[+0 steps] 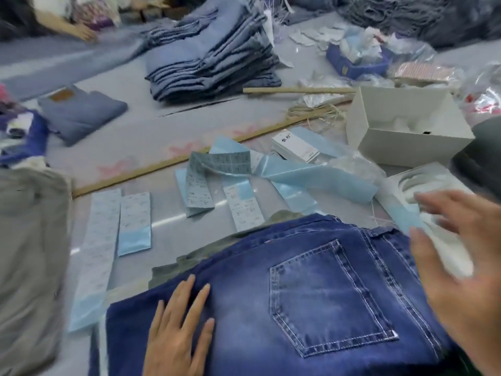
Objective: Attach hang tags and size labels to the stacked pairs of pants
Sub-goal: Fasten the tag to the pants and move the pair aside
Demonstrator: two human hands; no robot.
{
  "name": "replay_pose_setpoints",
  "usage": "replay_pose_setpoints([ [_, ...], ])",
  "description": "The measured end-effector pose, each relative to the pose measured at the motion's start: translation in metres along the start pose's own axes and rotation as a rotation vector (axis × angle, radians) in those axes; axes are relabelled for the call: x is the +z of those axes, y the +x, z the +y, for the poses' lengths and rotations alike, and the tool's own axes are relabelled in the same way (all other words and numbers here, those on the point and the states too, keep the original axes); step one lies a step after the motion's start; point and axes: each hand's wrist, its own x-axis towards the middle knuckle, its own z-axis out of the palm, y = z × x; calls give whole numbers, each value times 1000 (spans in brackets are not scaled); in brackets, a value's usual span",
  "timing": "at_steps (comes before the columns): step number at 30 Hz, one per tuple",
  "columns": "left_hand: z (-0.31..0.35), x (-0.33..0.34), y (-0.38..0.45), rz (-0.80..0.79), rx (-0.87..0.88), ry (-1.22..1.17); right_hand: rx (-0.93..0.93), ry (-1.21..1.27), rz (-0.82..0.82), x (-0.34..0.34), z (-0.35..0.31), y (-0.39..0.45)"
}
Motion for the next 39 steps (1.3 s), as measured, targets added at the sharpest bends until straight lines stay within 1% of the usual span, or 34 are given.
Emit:
replay_pose_setpoints([
  [2,-5,3,-5,31,-17,2,-79,79,-102,27,-21,1],
  [3,-6,5,-3,79,-34,12,-92,104,-162,38,-26,3],
  [5,-9,8,15,238,-93,21,-62,149,-261,55,-28,18],
  [6,-11,9,28,294,-123,-1,-39,174,-315,63,-27,30],
  [7,-15,8,43,306,-150,-46,-27,194,-376,71,-27,45],
  [10,-32,3,98,244,-275,-204,8,219,-600,111,-30,92],
  [12,-47,4,137,174,-374,-271,28,208,-732,148,-27,124],
  [14,-64,6,175,59,-399,-215,47,170,-859,193,-21,153],
  [16,-78,10,207,-88,-330,-62,153,180,-946,240,-7,174],
  [18,-88,19,232,-156,-210,40,319,223,-916,286,15,188],
  [20,-94,31,249,-185,-72,135,490,286,-816,327,34,197],
  [22,-105,49,259,-233,15,273,659,377,-732,363,45,201],
  [24,-120,63,260,-287,-8,359,761,459,-681,391,47,201],
  [26,-135,72,254,-276,-65,360,757,516,-607,411,40,198],
  [27,-141,73,250,-262,-91,344,710,522,-572,419,32,197],
  [28,-146,75,246,-249,-122,339,621,502,-553,425,22,195],
  [30,-155,79,236,-240,-210,309,347,405,-558,432,-2,184],
  [32,-165,79,231,-219,-320,238,33,327,-604,439,-25,163],
  [33,-169,76,231,-172,-379,165,-106,289,-640,442,-35,151],
  [35,-175,66,235,28,-497,-32,-334,196,-732,452,-47,127],
  [36,-178,64,239,142,-549,-139,-426,137,-772,459,-50,117],
  [37,-182,63,243,220,-581,-231,-502,73,-803,464,-51,108],
  [38,-185,65,247,239,-593,-305,-556,17,-825,469,-49,101],
  [39,-187,67,251,208,-590,-358,-583,-14,-844,473,-48,96],
])
